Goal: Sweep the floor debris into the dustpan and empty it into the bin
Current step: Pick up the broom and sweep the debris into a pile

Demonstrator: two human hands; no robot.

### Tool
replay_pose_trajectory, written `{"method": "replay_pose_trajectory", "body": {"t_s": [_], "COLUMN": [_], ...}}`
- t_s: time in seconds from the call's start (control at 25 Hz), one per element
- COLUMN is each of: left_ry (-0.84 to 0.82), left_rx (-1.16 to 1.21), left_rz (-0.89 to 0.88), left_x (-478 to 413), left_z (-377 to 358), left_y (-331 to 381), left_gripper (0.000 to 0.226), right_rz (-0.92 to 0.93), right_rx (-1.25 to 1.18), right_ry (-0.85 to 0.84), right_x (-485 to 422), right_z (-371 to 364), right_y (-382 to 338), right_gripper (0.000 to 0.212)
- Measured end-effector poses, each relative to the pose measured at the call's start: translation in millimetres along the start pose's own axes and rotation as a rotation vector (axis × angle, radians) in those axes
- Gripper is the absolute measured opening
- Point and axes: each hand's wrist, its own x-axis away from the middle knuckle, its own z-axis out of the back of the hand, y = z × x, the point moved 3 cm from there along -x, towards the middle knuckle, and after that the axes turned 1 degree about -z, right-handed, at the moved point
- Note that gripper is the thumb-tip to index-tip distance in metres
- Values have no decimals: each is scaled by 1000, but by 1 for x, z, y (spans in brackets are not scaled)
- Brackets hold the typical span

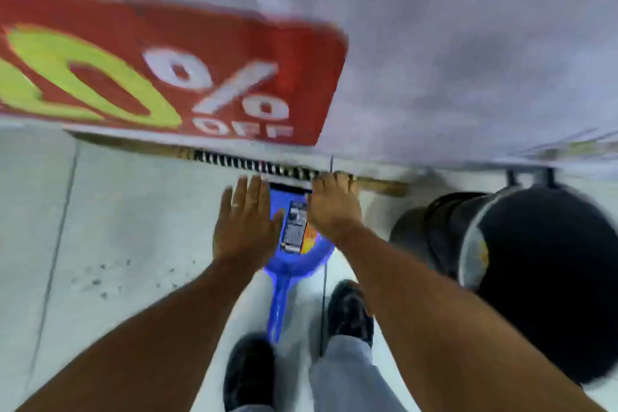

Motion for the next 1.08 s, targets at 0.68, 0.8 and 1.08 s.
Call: {"method": "replay_pose_trajectory", "body": {"t_s": [0.68, 0.8, 1.08], "left_ry": [-85, -119, -182], "left_rx": [100, 120, 161], "left_rz": [153, 214, 235], "left_x": [36, 99, 187], "left_z": [-35, 13, 76], "left_y": [-38, -42, -53], "left_gripper": [57, 54, 58], "right_rz": [170, 104, 94], "right_rx": [22, 19, 48], "right_ry": [-283, -326, -511], "right_x": [-26, 29, 141], "right_z": [-8, 37, 67], "right_y": [-65, -75, -103], "right_gripper": [59, 63, 53]}}
